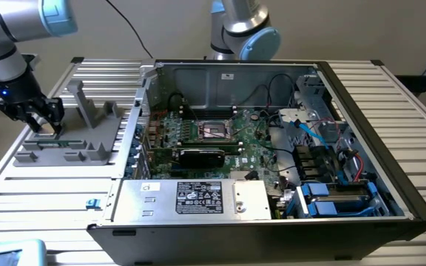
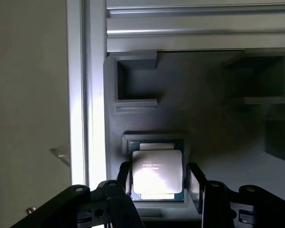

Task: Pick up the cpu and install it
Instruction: 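Pick up the cpu and move it towards the insertion slot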

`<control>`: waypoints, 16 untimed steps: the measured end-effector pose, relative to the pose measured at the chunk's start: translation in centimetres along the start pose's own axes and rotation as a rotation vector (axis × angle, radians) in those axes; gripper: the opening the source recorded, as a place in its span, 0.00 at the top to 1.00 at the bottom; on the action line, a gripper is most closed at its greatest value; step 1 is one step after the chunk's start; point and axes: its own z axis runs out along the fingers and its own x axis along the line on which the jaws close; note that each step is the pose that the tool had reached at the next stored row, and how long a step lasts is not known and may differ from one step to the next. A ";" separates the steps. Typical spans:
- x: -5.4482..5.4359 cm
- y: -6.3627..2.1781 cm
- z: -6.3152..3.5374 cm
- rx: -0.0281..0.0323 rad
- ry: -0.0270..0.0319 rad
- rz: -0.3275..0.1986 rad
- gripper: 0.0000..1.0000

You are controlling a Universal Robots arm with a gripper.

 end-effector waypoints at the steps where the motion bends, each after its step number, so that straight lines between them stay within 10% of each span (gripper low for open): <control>1: 0.0 0.00 0.01 -0.0012 0.0016 0.000 0.41; 16: 0.0 -0.01 0.20 -0.0065 0.0076 0.011 0.41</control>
